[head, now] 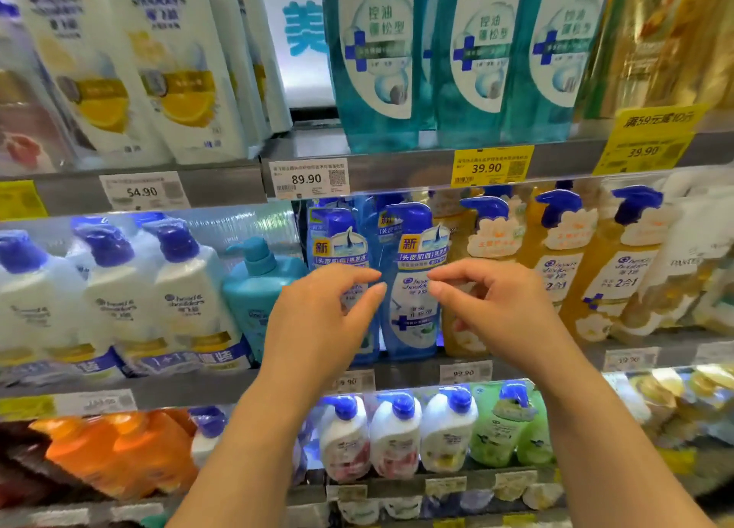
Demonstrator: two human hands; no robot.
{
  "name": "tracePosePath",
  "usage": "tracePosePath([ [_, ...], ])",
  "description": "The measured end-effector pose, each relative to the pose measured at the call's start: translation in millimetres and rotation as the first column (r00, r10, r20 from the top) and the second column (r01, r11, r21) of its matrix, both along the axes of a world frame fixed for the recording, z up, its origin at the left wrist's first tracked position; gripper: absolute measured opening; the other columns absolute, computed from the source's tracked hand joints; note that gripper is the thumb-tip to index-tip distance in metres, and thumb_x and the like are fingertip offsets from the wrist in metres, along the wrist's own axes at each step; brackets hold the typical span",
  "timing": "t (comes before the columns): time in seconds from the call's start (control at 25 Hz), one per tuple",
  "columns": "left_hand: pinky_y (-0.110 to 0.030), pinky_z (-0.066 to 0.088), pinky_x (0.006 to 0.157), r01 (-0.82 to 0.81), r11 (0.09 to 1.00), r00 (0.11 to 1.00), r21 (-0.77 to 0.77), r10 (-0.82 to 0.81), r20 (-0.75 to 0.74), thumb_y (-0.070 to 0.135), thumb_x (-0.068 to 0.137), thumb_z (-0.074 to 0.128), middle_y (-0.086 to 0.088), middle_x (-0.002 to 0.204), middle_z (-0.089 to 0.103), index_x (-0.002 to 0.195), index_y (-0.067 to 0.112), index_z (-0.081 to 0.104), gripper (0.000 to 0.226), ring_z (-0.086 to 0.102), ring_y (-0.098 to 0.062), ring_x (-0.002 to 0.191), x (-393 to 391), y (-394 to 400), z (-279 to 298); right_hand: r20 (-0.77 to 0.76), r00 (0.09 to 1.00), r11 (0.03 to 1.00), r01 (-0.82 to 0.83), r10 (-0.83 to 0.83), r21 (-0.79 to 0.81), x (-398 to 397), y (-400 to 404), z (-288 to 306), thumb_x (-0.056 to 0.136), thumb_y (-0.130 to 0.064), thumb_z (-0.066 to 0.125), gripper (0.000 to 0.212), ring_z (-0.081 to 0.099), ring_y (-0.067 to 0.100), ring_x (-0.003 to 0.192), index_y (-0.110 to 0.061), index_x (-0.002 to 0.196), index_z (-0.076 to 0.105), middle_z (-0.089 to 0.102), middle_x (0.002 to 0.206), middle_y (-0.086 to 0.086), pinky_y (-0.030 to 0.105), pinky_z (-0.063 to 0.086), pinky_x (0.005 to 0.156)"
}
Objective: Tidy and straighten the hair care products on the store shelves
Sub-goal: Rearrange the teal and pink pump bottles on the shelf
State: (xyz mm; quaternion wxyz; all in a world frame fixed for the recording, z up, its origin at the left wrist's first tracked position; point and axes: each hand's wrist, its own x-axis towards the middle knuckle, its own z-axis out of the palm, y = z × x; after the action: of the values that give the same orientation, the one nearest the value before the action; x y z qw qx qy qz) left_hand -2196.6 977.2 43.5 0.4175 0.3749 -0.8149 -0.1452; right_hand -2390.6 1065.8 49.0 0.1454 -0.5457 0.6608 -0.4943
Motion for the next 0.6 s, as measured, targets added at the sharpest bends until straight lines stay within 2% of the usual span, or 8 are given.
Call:
tracePosePath([
  [0.12,-0.007,0.038,0.062,0.063,0.998,0.998,0.019,-0.063,-0.003,0.043,0.086,0.068,0.029,0.068,0.057,0.097,0.033,0.074,0.015,0.056,0.005,0.057,27.1,-7.9,-9.4,0.062,0.996,0.998,0.058,-0.058,-0.004,27.8,6.7,-11.2,0.090,-0.021,0.075,0.011,0.066,0.005,0.051,-0.032,0.092,0.077,0.073,0.076,-0.020,0.016,0.052,0.051],
  [0.24,-0.004,0.037,0.060,0.103,0.995,0.995,0.006,-0.103,0.005,0.042,0.085,0.068,0.033,0.060,0.050,0.096,0.033,0.074,0.015,0.053,0.007,0.056,45.8,-8.2,-15.4,0.112,0.989,0.995,0.098,-0.099,0.017,55.1,14.7,-22.5,0.089,-0.021,0.075,0.013,0.065,0.005,0.049,-0.034,0.090,0.076,0.072,0.074,-0.022,0.019,0.054,0.051],
  [0.36,-0.003,0.036,0.060,0.135,0.991,0.991,-0.006,-0.135,-0.004,0.038,0.086,0.070,0.033,0.070,0.054,0.096,0.032,0.074,0.012,0.053,0.010,0.058,61.5,-2.6,-18.4,0.100,0.991,0.995,0.082,-0.086,0.050,75.6,22.3,-21.5,0.089,-0.024,0.075,0.014,0.066,0.006,0.049,-0.038,0.087,0.076,0.072,0.075,-0.025,0.017,0.052,0.052],
  [0.52,-0.016,0.043,0.061,0.113,0.994,0.993,0.008,-0.113,-0.030,0.039,0.087,0.069,0.021,0.087,0.067,0.100,0.032,0.074,0.015,0.055,0.004,0.059,83.8,9.9,-23.1,0.081,0.993,0.995,0.078,-0.083,0.060,92.3,27.9,-13.2,0.087,-0.028,0.075,0.015,0.067,0.008,0.049,-0.042,0.083,0.075,0.073,0.079,-0.025,0.017,0.052,0.051],
  [0.6,-0.014,0.043,0.062,0.077,0.997,0.997,0.015,-0.077,-0.019,0.039,0.086,0.069,0.017,0.095,0.070,0.100,0.031,0.074,0.017,0.054,0.007,0.060,96.4,18.9,-24.0,0.051,0.998,0.998,0.039,-0.042,0.052,103.3,28.1,-11.4,0.087,-0.028,0.075,0.016,0.067,0.007,0.049,-0.043,0.084,0.074,0.072,0.079,-0.027,0.014,0.049,0.050],
])
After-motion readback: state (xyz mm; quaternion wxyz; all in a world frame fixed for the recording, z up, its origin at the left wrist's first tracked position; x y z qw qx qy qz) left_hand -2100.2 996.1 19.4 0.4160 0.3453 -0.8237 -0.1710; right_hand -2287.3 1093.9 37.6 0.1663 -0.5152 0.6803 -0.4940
